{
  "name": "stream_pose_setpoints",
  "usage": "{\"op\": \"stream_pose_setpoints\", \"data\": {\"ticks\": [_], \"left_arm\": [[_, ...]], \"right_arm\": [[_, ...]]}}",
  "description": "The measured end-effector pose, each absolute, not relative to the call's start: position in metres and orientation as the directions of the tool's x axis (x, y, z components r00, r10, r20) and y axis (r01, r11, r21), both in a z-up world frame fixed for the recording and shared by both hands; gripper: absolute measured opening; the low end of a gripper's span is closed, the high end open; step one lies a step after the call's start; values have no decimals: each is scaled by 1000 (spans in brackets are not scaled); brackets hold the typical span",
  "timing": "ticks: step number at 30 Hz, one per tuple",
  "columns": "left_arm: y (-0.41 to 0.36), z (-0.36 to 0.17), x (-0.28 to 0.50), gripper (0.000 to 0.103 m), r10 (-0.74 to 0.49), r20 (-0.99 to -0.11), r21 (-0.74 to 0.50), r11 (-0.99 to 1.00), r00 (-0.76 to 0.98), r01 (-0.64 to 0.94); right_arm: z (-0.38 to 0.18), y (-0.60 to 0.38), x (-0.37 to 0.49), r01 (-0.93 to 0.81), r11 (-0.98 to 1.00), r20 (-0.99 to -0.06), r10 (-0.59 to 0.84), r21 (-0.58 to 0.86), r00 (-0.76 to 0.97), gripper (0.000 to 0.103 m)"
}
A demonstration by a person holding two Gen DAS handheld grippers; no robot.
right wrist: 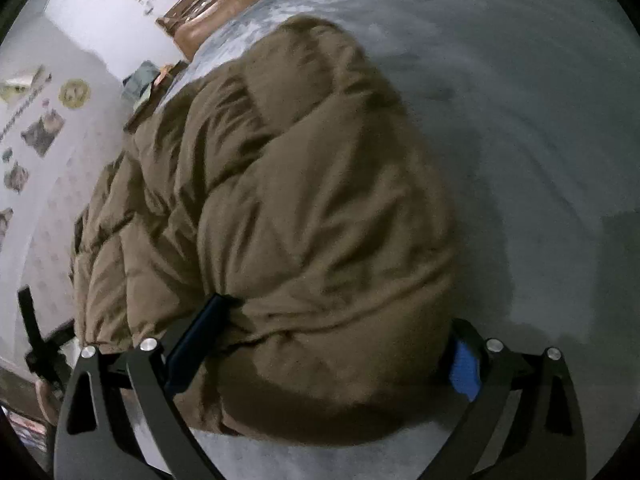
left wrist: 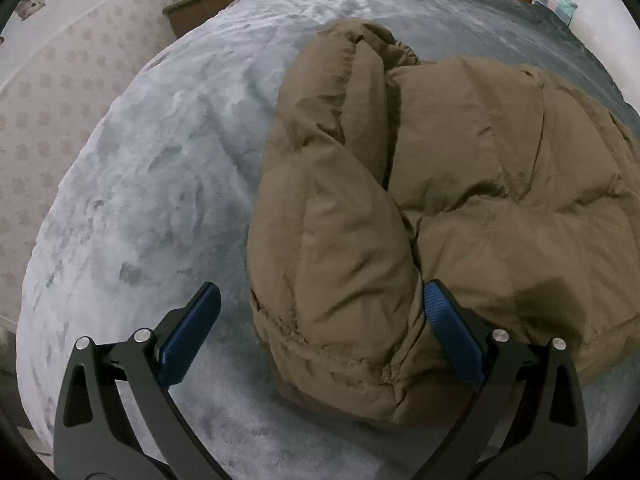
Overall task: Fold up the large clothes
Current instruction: 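Push the folded jacket edge inward with the right gripper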
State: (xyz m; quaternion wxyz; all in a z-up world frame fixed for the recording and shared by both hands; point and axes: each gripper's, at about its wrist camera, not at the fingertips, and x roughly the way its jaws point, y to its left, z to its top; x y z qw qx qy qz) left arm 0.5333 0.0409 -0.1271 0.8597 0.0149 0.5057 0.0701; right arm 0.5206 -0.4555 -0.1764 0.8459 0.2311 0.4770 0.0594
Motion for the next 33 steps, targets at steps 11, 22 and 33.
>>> {"op": "stream_pose_setpoints", "data": {"ticks": [11,22,33], "left_arm": [[55,-133,536,100,69,-879,26,995,473,-98],[79,-145,535,100,-34,-888,-75,995,459,-71],[121,-182,543,100,-256,-861,-304,952,440,-41]], "right_arm": [[-175,-431,551,89,890,-799,354,448,487,83],[-151,-401,568,11,959,-846,244,282,474,59],[-150,-413,570,15,952,-844,264,305,467,60]]}}
